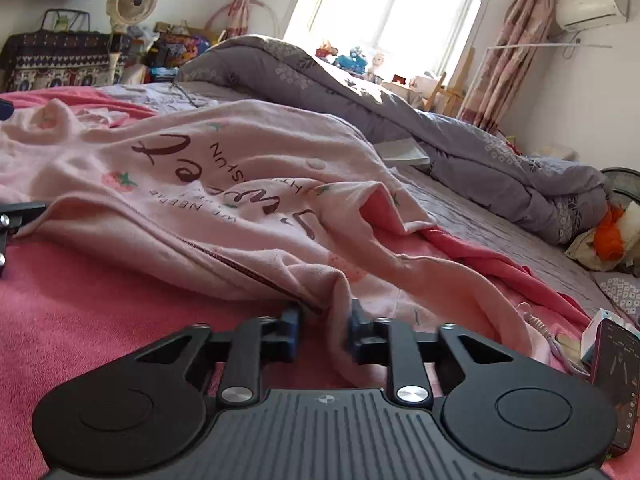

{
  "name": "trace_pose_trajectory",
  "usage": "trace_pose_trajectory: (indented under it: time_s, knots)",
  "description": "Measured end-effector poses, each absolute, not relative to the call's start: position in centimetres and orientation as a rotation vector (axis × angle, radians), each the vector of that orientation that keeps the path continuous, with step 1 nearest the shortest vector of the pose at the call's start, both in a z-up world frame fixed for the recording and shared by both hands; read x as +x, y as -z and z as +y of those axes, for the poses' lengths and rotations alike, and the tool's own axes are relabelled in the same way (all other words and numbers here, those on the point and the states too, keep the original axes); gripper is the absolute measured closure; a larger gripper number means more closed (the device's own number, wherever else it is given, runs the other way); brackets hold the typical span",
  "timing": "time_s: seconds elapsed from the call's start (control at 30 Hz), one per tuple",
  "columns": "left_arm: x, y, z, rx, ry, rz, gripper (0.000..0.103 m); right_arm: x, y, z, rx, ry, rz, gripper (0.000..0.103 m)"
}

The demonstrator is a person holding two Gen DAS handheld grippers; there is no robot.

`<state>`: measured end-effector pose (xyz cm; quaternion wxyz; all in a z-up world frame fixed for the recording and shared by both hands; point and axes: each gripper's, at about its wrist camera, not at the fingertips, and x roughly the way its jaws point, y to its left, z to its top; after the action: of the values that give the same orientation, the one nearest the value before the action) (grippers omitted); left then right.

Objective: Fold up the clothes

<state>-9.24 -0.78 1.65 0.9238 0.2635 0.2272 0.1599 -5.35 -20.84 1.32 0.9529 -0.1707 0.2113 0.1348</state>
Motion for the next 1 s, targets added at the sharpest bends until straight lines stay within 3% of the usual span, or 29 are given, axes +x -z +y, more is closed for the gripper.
trace_pose_trajectory:
  time_s: [0.2, 0.27, 0.33, 0.37, 0.53, 0.63, 0.77, 1.0]
  knots:
    - [-9.9, -5.2, 3.8, 0.407, -0.439, 0.413, 0.000, -8.1, -8.2, -25.6, -0.139, -0.214, 0.245, 0.089]
    - [-11.4, -5.5, 5.4, 0.323, -0.373, 0.415, 0.000, -9.6, -9.5, -27.3, -0.165, -0.225, 0.210, 0.082]
    - [-13.0, -4.5, 5.5, 0.323, -0.277, 0.448, 0.000, -10.4, -8.9, -28.5, -0.208, -0.251, 0.228, 0.059]
    - [-13.9, -3.9, 5.5, 0.323, -0.229, 0.464, 0.000, -10.7, -7.9, -28.7, -0.251, -0.265, 0.252, 0.058]
    - [-15.8, -1.3, 3.3, 0.452, -0.064, 0.528, 0.000, -11.3, -1.8, -27.1, -0.504, -0.324, 0.413, 0.053]
    - [-15.1, -0.8, 1.6, 0.595, -0.116, 0.487, 0.000, -10.9, 0.5, -25.6, -0.613, -0.255, 0.389, 0.045]
    - [-13.2, -1.0, 1.4, 0.649, -0.211, 0.480, 0.000, -9.7, 1.8, -25.6, -0.829, -0.059, 0.302, 0.044]
    - [-11.5, -1.3, 6.0, 0.561, -0.438, 0.492, 0.000, -7.3, -0.6, -32.4, -0.724, 0.215, 0.304, 0.045]
